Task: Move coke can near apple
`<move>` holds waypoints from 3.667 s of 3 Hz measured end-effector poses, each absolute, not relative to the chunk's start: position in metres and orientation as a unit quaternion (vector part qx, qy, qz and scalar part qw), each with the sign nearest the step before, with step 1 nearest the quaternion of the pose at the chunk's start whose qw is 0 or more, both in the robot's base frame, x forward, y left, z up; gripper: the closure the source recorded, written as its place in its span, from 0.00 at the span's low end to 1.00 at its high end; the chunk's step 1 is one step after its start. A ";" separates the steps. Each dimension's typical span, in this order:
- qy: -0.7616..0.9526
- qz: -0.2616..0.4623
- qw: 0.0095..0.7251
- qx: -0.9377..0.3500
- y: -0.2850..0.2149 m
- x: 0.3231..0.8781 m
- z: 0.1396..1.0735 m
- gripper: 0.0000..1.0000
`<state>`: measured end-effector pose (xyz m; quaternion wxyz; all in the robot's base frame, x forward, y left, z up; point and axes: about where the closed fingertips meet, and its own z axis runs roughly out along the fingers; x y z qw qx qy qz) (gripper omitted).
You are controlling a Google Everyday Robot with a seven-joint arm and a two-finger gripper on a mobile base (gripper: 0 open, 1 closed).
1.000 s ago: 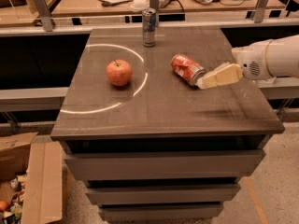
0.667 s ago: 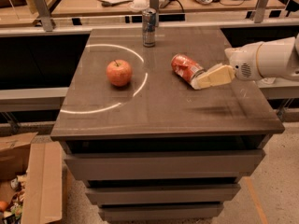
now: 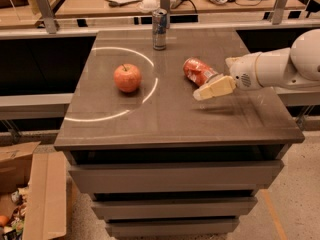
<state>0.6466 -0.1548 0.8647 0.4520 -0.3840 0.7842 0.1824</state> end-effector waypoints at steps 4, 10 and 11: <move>0.748 0.229 0.460 -0.419 -0.111 0.656 0.858 1.00; 0.720 0.280 0.423 -0.474 -0.031 0.649 0.847 0.38; 0.721 0.282 0.420 -0.473 -0.032 0.646 0.845 0.15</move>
Offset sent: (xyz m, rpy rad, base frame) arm 0.0114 0.0097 -0.0212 0.0065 -0.0038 0.0385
